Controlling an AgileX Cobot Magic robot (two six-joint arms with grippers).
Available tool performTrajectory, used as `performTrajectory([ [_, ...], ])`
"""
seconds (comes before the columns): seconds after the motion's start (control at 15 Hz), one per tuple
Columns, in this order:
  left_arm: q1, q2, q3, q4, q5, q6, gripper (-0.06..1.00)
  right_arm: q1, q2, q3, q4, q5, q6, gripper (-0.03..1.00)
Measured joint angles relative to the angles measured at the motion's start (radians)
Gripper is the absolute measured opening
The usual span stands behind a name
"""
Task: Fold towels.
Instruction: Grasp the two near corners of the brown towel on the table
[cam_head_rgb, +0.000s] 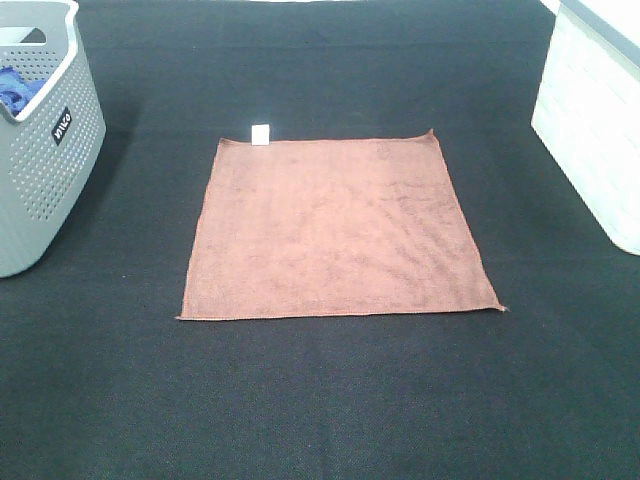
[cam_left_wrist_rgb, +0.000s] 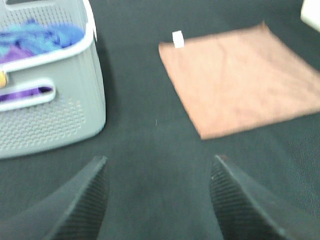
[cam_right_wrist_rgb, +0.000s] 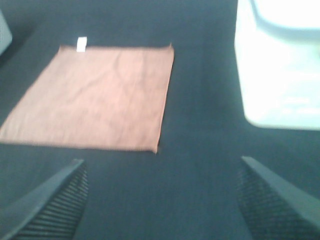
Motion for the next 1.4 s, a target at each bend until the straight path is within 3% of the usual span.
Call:
performTrajectory([
  [0.27, 0.000, 0.276, 0.000, -0.109, -0.236, -0.003, 0.58, 0.000, 0.316, -0.066, 0.007, -0.108, 0.000, 0.77],
  [0.4, 0.000, 0.362, 0.000, -0.140, -0.279, -0.003, 0.58, 0.000, 0.405, -0.093, 0.007, -0.118, 0.000, 0.77],
  [0.53, 0.000, 0.596, -0.008, -0.236, -0.335, 0.014, 0.58, 0.000, 0.624, -0.165, 0.007, -0.133, 0.000, 0.77],
  [0.67, 0.000, 0.785, -0.025, -0.352, -0.344, 0.111, 0.58, 0.000, 0.803, -0.220, 0.017, -0.134, 0.000, 0.77],
  [0.87, 0.000, 1.133, -0.088, -0.617, -0.347, 0.381, 0.58, 0.000, 1.108, -0.303, 0.097, -0.158, 0.000, 0.77],
  [1.0, 0.000, 1.312, -0.146, -0.740, -0.345, 0.487, 0.58, 0.000, 1.253, -0.339, 0.143, -0.187, -0.002, 0.77],
  [1.07, 0.000, 1.312, -0.146, -0.740, -0.345, 0.487, 0.58, 0.000, 1.253, -0.339, 0.143, -0.187, -0.002, 0.77],
  [1.27, -0.008, 1.528, -0.247, -0.857, -0.304, 0.570, 0.58, 0.000, 1.449, -0.403, 0.195, -0.210, -0.038, 0.77],
  [1.4, -0.066, 1.665, -0.326, -0.868, -0.296, 0.575, 0.58, 0.000, 1.595, -0.452, 0.259, -0.210, -0.118, 0.77],
])
